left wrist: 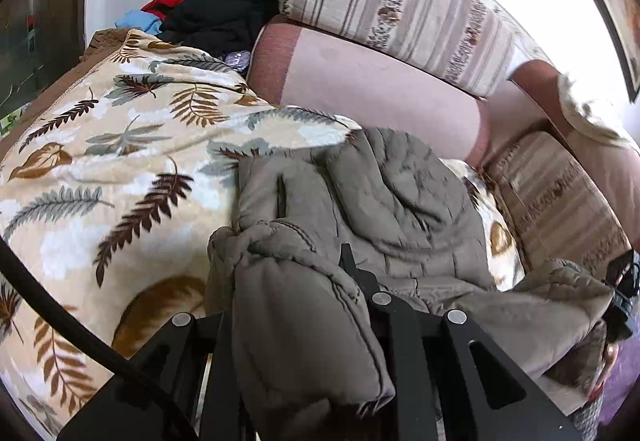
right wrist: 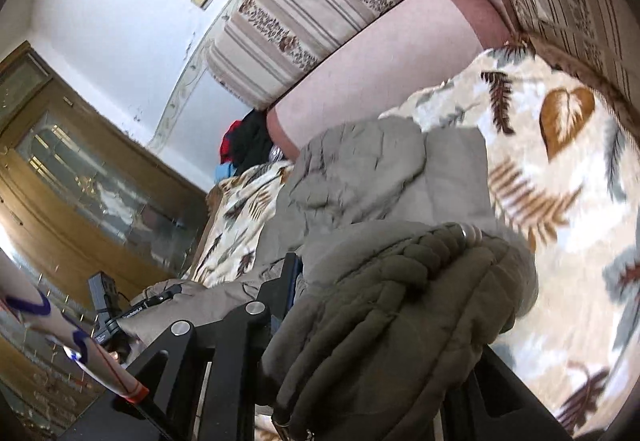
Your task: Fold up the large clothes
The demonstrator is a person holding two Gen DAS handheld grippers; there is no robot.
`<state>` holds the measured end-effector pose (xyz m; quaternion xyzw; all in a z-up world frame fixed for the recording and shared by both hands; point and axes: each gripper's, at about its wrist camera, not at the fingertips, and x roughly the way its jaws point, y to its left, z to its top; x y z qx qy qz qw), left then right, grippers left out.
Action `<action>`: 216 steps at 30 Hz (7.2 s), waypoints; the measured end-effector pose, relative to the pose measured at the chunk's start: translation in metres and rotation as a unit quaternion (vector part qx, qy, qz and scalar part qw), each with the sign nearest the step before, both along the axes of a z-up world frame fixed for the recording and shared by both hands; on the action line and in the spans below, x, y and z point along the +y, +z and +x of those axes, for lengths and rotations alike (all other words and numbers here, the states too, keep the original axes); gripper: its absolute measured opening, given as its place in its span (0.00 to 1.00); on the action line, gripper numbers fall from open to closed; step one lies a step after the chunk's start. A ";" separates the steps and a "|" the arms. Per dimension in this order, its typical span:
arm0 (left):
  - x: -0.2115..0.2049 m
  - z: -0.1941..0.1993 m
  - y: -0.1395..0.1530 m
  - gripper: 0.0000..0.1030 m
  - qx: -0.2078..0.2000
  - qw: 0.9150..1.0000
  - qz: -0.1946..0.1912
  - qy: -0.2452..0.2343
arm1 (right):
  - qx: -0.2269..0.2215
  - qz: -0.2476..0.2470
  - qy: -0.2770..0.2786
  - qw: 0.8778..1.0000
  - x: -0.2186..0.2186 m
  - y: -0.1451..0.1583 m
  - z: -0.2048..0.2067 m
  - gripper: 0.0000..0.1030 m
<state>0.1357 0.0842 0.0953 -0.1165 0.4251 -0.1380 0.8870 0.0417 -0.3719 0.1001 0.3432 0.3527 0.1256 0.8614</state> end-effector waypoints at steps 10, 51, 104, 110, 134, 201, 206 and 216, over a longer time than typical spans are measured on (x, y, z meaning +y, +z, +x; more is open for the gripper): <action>-0.026 0.108 -0.011 0.18 0.051 0.998 0.033 0.024 | 0.050 -0.001 -0.028 0.998 -0.024 -0.012 0.103 0.23; -0.049 0.145 0.011 0.71 -0.055 0.992 0.024 0.114 | 0.035 -0.262 -0.010 0.965 0.037 -0.078 0.185 0.93; -0.059 0.256 -0.121 0.98 0.071 0.985 0.137 0.071 | 0.146 -0.240 -0.117 0.953 -0.069 -0.142 0.208 0.97; -0.045 0.214 -0.077 0.98 0.025 0.989 0.137 0.054 | 0.136 -0.235 -0.139 0.952 -0.082 -0.115 0.163 0.97; 0.001 0.258 -0.183 1.00 0.217 0.959 -0.154 -0.098 | 0.193 -0.001 -0.039 0.980 -0.114 -0.201 0.202 1.00; -0.074 0.222 -0.050 0.72 -0.027 0.978 0.205 0.029 | 0.087 -0.309 -0.063 0.945 0.005 -0.097 0.245 0.79; -0.085 0.264 -0.107 0.72 0.024 0.975 0.219 0.035 | 0.108 -0.339 -0.070 0.932 0.007 -0.125 0.271 0.80; -0.078 0.290 -0.130 0.79 0.036 0.977 0.203 0.046 | 0.125 -0.281 -0.088 0.947 -0.027 -0.157 0.289 0.90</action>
